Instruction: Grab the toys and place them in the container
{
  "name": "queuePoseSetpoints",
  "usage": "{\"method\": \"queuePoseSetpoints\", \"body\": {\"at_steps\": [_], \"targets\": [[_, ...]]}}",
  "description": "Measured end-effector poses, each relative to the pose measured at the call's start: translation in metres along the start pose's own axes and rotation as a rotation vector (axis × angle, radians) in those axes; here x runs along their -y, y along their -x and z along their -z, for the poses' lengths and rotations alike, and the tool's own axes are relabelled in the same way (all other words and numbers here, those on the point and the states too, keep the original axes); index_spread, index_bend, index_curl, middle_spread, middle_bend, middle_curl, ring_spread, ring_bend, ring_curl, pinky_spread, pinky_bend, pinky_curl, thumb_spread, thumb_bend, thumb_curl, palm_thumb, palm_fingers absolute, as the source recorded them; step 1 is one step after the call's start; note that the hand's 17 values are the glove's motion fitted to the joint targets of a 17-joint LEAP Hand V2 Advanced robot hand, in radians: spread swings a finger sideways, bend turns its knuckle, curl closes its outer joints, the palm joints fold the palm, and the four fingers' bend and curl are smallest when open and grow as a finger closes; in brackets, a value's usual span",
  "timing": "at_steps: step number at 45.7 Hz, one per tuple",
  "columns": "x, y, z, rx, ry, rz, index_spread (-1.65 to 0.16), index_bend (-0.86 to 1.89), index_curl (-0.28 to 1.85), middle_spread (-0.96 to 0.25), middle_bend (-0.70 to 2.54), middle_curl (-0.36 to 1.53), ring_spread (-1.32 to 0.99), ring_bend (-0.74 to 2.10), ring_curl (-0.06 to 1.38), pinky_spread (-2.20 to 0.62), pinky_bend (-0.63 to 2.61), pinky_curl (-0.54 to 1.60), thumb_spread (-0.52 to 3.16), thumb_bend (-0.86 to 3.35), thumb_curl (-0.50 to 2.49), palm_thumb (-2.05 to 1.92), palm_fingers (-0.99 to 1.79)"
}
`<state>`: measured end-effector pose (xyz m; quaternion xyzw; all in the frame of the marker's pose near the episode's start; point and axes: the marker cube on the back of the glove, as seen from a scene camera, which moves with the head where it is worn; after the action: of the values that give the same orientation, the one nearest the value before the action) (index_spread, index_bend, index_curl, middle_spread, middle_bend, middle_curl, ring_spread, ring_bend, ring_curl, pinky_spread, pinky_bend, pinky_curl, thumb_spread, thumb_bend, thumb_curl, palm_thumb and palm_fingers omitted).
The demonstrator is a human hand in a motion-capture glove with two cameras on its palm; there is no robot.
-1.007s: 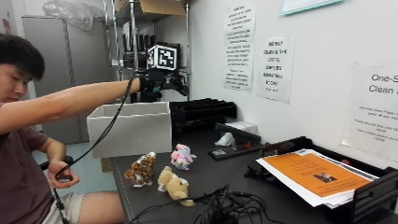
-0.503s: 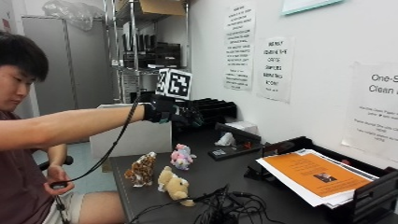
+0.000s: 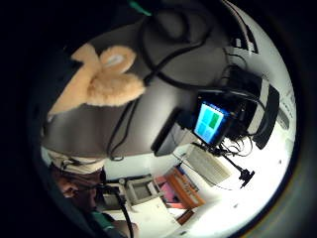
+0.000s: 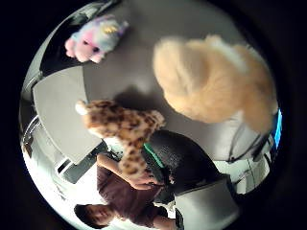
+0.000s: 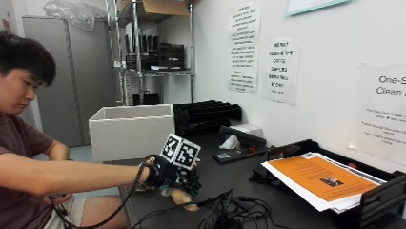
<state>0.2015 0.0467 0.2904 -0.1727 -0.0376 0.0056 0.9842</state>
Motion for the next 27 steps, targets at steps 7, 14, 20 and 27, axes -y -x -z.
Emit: {"method": "queuePoseSetpoints", "body": {"at_steps": [7, 14, 20, 27], "targets": [[0.011, 0.003, -0.029, 0.021, -0.043, 0.041, -0.21, 0.06, 0.11, 0.0, 0.12, 0.26, -0.02, 0.34, 0.2, 0.03, 0.87, 0.34, 1.15, -0.02, 0.2, 0.0, -0.33], [0.014, 0.003, -0.03, 0.023, -0.068, 0.039, -0.23, 0.09, 0.12, -0.01, 0.12, 0.25, 0.0, 0.27, 0.2, 0.04, 0.88, 0.34, 1.14, -0.01, 0.24, 0.04, -0.26], [0.016, 0.002, -0.032, 0.029, -0.091, 0.038, -0.25, 0.12, 0.14, -0.02, 0.12, 0.24, 0.01, 0.24, 0.2, 0.05, 0.9, 0.35, 1.14, -0.01, 0.26, 0.06, -0.2], [0.023, 0.003, -0.036, 0.048, -0.175, 0.034, -0.28, 0.24, 0.2, -0.03, 0.14, 0.23, 0.0, 0.22, 0.21, 0.05, 0.87, 0.34, 1.16, 0.0, 0.28, 0.11, -0.04]]}}
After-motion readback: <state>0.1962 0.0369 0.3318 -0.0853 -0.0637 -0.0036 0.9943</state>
